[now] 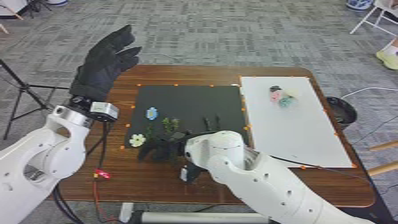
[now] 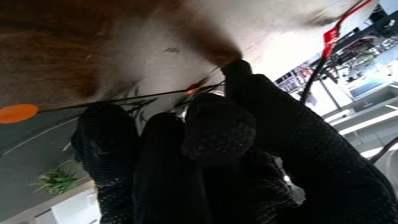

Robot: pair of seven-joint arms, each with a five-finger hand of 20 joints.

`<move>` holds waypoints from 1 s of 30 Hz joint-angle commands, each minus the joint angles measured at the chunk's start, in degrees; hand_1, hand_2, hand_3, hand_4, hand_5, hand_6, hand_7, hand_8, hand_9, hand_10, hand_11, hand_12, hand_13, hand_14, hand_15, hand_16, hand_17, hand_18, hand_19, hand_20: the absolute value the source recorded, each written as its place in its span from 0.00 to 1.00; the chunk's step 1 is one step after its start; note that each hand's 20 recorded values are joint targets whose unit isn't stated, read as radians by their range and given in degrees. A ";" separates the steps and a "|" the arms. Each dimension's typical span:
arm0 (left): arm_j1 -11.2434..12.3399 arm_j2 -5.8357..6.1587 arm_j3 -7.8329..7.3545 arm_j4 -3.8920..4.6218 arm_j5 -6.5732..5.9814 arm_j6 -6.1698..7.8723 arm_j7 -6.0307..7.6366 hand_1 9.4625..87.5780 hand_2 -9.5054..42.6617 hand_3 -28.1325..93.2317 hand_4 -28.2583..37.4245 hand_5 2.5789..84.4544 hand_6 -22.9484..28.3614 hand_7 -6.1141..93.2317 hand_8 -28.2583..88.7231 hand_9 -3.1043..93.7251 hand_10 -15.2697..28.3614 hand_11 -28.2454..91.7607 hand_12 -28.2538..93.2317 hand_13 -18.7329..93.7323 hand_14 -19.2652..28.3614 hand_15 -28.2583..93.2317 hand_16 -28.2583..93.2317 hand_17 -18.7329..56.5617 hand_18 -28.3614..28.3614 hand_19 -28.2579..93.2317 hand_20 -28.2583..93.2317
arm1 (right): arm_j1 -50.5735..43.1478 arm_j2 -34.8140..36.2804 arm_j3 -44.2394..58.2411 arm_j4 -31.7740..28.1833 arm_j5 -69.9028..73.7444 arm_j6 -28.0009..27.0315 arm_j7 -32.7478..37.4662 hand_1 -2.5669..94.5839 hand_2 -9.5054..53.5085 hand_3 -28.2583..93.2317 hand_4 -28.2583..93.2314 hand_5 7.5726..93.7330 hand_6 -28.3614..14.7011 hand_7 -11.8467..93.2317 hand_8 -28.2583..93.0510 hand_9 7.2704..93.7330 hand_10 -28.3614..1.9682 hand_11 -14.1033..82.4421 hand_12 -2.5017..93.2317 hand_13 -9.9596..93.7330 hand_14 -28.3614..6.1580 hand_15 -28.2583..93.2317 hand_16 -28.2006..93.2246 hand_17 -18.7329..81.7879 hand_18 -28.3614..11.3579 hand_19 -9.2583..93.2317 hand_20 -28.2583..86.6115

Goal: Arrange flowers

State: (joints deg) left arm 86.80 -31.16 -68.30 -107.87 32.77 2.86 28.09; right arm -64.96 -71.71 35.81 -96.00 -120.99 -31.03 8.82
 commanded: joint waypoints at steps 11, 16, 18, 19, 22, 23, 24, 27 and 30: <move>1.29 -0.25 -1.10 -0.83 0.05 0.21 0.18 0.23 0.11 0.77 0.05 0.26 0.48 0.22 0.18 0.22 0.57 0.35 0.39 0.31 0.68 0.43 0.28 0.10 0.83 0.53 0.33 | 0.68 1.12 0.56 3.22 -1.37 1.72 3.83 0.26 0.49 1.00 0.22 0.41 0.69 0.25 0.12 0.94 0.62 0.85 0.34 0.96 0.68 0.97 0.49 0.71 0.13 1.00 0.76; 1.47 -0.28 -1.22 -0.85 0.06 0.20 0.17 0.23 0.11 0.77 0.05 0.26 0.48 0.22 0.18 0.22 0.57 0.35 0.39 0.31 0.68 0.43 0.28 0.10 0.83 0.53 0.33 | 0.31 1.28 0.88 2.28 -0.89 1.16 3.10 0.26 0.48 1.00 0.22 0.41 0.69 0.26 0.12 0.94 0.62 0.85 0.35 0.96 0.68 0.97 0.49 0.71 0.13 1.00 0.76; 1.48 -0.28 -1.25 -0.86 0.06 0.21 0.10 0.23 0.11 0.77 0.05 0.26 0.48 0.22 0.18 0.22 0.57 0.35 0.39 0.31 0.68 0.43 0.28 0.10 0.83 0.53 0.33 | -0.16 1.60 1.26 1.51 -0.18 1.90 2.48 0.26 0.46 1.00 0.21 0.41 0.69 0.26 0.12 0.94 0.62 0.85 0.35 0.96 0.68 0.97 0.50 0.70 0.13 1.00 0.76; 1.60 -0.19 -1.34 -0.90 0.07 0.18 0.26 0.23 0.11 0.77 0.05 0.26 0.48 0.22 0.18 0.22 0.57 0.35 0.39 0.31 0.68 0.43 0.28 0.10 0.83 0.53 0.33 | -0.24 1.88 1.35 1.01 -0.06 2.00 1.96 0.25 0.45 0.99 0.19 0.41 0.69 0.26 0.12 0.94 0.62 0.85 0.35 0.96 0.68 0.97 0.50 0.70 0.13 1.00 0.76; 1.96 -0.17 -1.68 -0.98 0.08 0.21 0.22 0.23 0.11 0.77 0.05 0.26 0.48 0.22 0.18 0.22 0.57 0.35 0.39 0.31 0.68 0.43 0.28 0.10 0.83 0.53 0.33 | -0.85 2.61 2.08 -0.71 1.54 1.39 1.24 0.24 0.41 0.95 0.16 0.41 0.70 0.25 0.12 0.94 0.62 0.85 0.35 0.96 0.68 0.97 0.50 0.70 0.13 1.00 0.76; 2.19 -0.05 -1.85 -1.08 0.06 0.27 0.30 0.23 0.11 0.77 0.05 0.26 0.48 0.22 0.18 0.22 0.57 0.35 0.39 0.31 0.68 0.43 0.28 0.10 0.83 0.53 0.33 | -1.05 2.88 2.23 -1.30 1.51 1.37 0.88 0.24 0.40 0.95 0.15 0.41 0.70 0.25 0.12 0.94 0.62 0.85 0.35 0.96 0.68 0.97 0.50 0.70 0.13 1.00 0.76; 2.30 -0.08 -1.99 -1.08 0.08 0.26 0.23 0.23 0.11 0.77 0.05 0.26 0.48 0.22 0.18 0.22 0.57 0.35 0.39 0.31 0.68 0.43 0.29 0.10 0.83 0.53 0.33 | -1.28 3.20 2.43 -1.88 1.55 1.29 0.50 0.24 0.40 0.94 0.15 0.41 0.70 0.25 0.12 0.94 0.62 0.85 0.35 0.96 0.68 0.97 0.50 0.70 0.13 1.00 0.76; 2.60 -0.04 -2.20 -1.16 0.06 0.37 0.29 0.23 0.11 0.77 0.05 0.26 0.48 0.22 0.18 0.22 0.57 0.35 0.39 0.31 0.68 0.43 0.29 0.10 0.83 0.53 0.33 | -2.08 4.25 3.11 -3.70 2.39 0.90 -0.13 0.24 0.39 0.94 0.14 0.42 0.70 0.25 0.12 0.93 0.62 0.85 0.35 0.96 0.68 0.97 0.50 0.70 0.13 1.00 0.76; 2.89 -0.02 -2.49 -1.20 0.06 0.41 0.33 0.23 0.11 0.77 0.05 0.26 0.48 0.22 0.18 0.22 0.57 0.35 0.39 0.31 0.68 0.43 0.28 0.10 0.83 0.53 0.33 | -2.55 5.23 3.51 -5.08 2.77 0.68 -0.66 0.24 0.39 0.94 0.14 0.42 0.70 0.25 0.12 0.93 0.62 0.85 0.35 0.96 0.68 0.97 0.50 0.70 0.14 1.00 0.76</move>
State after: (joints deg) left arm 88.76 -31.16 -69.96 -108.47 32.76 2.93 28.15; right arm -66.28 -69.41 37.99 -98.18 -118.85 -29.57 9.45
